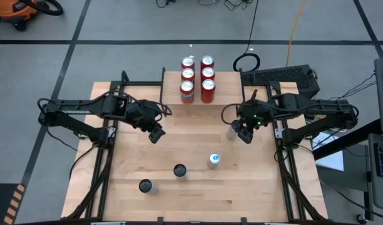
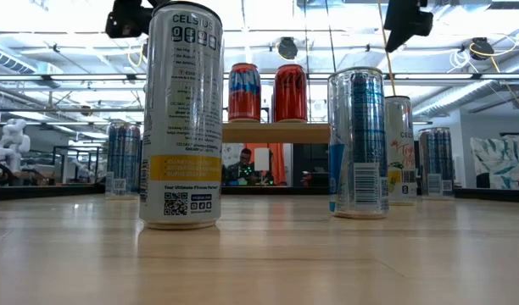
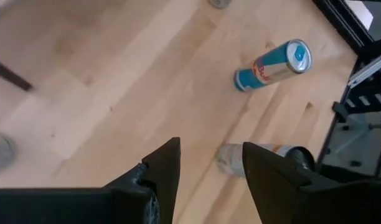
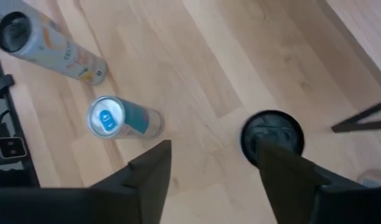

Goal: Place canned beverage on shelf
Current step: Put the top white-yellow soda can on the shelf

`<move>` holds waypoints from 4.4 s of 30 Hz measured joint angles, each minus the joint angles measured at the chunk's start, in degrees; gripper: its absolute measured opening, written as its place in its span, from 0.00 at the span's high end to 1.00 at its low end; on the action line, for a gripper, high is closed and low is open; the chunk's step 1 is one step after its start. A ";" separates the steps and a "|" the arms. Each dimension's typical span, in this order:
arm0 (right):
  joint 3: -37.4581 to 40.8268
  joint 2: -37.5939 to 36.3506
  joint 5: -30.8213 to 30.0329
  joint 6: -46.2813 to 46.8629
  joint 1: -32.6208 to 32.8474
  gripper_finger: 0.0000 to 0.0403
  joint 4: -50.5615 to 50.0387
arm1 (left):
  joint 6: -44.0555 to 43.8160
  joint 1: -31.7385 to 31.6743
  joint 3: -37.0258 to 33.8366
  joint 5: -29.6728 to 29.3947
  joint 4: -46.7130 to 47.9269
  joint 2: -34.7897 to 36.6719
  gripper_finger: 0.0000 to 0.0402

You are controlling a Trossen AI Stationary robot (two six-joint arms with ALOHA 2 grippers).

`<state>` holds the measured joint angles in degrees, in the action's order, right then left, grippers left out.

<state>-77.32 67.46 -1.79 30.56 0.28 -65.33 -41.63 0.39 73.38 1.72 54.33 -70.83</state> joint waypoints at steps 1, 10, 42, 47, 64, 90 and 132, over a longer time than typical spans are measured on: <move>0.00 0.00 -0.02 0.09 -0.23 0.45 -0.28 | 1.37 -0.34 0.00 -0.02 0.08 0.00 0.56; 0.02 0.95 0.31 -13.95 -2.79 0.24 -1.46 | 5.88 -1.17 0.00 -0.51 0.11 0.00 0.56; 14.47 8.31 9.23 -26.95 -15.37 0.15 9.52 | 6.01 -0.90 0.00 -3.78 0.17 -0.04 0.56; 14.47 11.06 9.53 -28.19 -15.59 0.19 7.84 | 5.97 -0.90 -0.37 -3.78 0.35 -0.04 0.56; 13.53 10.39 12.66 -21.47 -15.56 0.43 7.23 | 5.99 -0.90 -0.37 -3.85 -0.03 -0.04 0.56; -12.02 9.99 15.48 13.23 -11.49 0.41 7.21 | 18.61 -0.68 -0.42 -5.22 -28.42 -0.04 0.27; -12.94 10.03 15.08 15.24 -8.40 0.41 23.69 | 30.11 2.76 -0.41 -12.45 -35.18 -9.00 0.20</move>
<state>-90.26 77.49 13.30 45.80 -8.12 -41.64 -11.52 3.15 72.97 -10.73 19.15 -79.83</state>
